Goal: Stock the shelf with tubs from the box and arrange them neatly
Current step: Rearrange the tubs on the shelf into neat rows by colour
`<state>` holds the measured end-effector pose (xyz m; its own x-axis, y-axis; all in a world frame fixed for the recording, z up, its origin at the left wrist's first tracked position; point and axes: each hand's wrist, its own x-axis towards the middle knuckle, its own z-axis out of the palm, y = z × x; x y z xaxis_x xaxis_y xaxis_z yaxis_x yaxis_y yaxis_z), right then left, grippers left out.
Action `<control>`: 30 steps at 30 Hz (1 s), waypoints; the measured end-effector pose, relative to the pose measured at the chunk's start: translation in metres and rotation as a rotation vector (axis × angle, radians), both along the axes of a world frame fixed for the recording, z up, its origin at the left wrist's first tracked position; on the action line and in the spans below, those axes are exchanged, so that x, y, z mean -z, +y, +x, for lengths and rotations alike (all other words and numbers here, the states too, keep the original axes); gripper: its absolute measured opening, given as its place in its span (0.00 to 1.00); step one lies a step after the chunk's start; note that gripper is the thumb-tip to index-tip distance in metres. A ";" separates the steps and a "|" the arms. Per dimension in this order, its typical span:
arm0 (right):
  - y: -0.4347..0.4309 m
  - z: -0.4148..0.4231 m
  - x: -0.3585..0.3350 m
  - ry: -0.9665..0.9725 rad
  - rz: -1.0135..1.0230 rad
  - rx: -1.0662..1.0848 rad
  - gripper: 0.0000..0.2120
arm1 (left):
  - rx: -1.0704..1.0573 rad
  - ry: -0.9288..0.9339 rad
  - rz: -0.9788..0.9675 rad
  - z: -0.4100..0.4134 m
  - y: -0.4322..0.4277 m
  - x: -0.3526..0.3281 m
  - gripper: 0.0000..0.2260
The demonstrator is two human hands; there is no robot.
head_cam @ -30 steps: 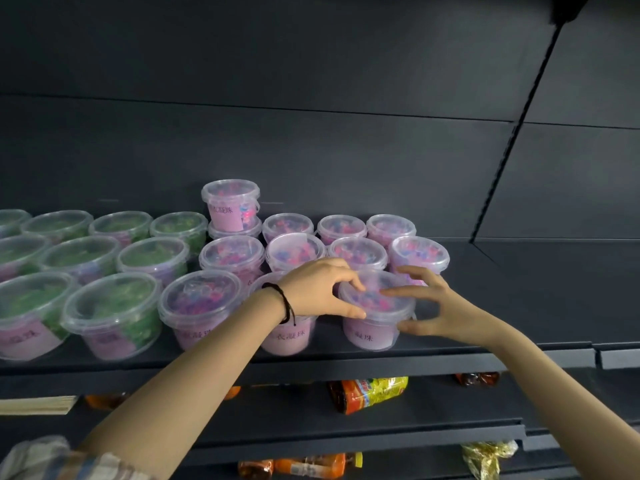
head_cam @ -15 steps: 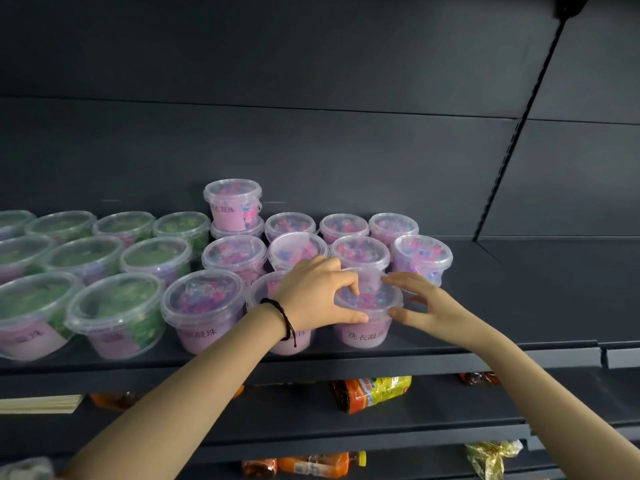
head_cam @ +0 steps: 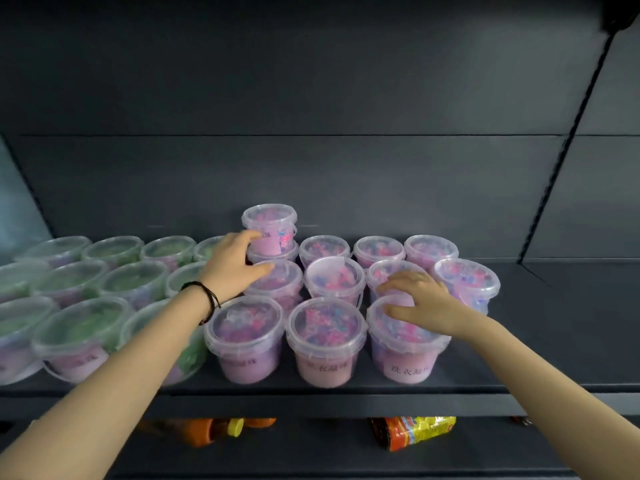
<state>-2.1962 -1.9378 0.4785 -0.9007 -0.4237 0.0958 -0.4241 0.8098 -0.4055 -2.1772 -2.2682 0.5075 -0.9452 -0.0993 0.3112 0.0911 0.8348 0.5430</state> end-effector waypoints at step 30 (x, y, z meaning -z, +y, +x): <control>-0.028 0.012 -0.041 -0.055 -0.657 -0.031 0.29 | 0.346 -0.003 0.819 -0.009 0.064 -0.015 0.43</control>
